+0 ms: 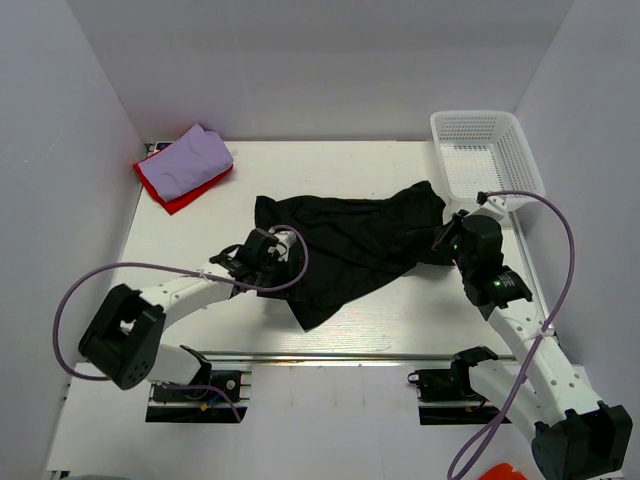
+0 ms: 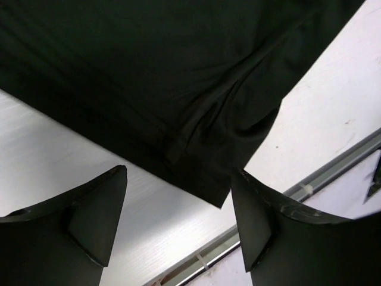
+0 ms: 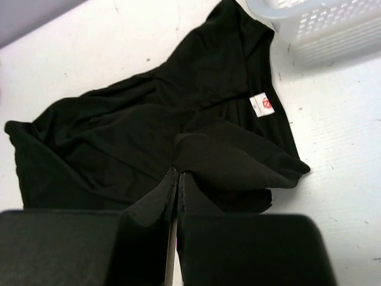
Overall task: Fold and stack the t-shirts
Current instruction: Flatten out the tshirt
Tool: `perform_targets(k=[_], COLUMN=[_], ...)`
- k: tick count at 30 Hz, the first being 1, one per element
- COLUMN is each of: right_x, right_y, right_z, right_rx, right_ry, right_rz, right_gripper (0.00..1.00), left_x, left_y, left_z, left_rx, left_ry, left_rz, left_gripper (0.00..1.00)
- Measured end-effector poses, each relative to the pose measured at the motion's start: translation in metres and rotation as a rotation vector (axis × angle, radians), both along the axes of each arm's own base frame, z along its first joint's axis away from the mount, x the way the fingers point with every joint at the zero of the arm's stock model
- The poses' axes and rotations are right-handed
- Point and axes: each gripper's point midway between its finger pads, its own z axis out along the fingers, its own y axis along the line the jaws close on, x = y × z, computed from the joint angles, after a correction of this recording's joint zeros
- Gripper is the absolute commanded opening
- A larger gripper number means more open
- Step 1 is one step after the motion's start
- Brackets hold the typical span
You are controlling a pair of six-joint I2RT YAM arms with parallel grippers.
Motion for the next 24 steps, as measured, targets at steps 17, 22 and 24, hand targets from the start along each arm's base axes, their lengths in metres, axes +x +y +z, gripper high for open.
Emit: perform_targets(k=[17, 22, 24], right_x=[0.001, 0.001, 0.001], right_y=[-0.004, -0.004, -0.004], right_z=[-0.021, -0.021, -0.021], right_rx=[-0.032, -0.032, -0.032], right_ry=[0.064, 0.064, 0.064], right_rz=[-0.019, -0.019, -0.020], right_gripper=[0.00, 0.00, 0.00], left_x=[0.006, 0.003, 0.000], left_y=[-0.032, -0.032, -0.030], left_z=[-0.019, -0.025, -0.028], left_rx=[0.097, 0.132, 0.156], left_ry=[0.022, 0.041, 0.056], left_rz=[-0.044, -0.052, -0.053], left_gripper=[0.50, 0.51, 0.53])
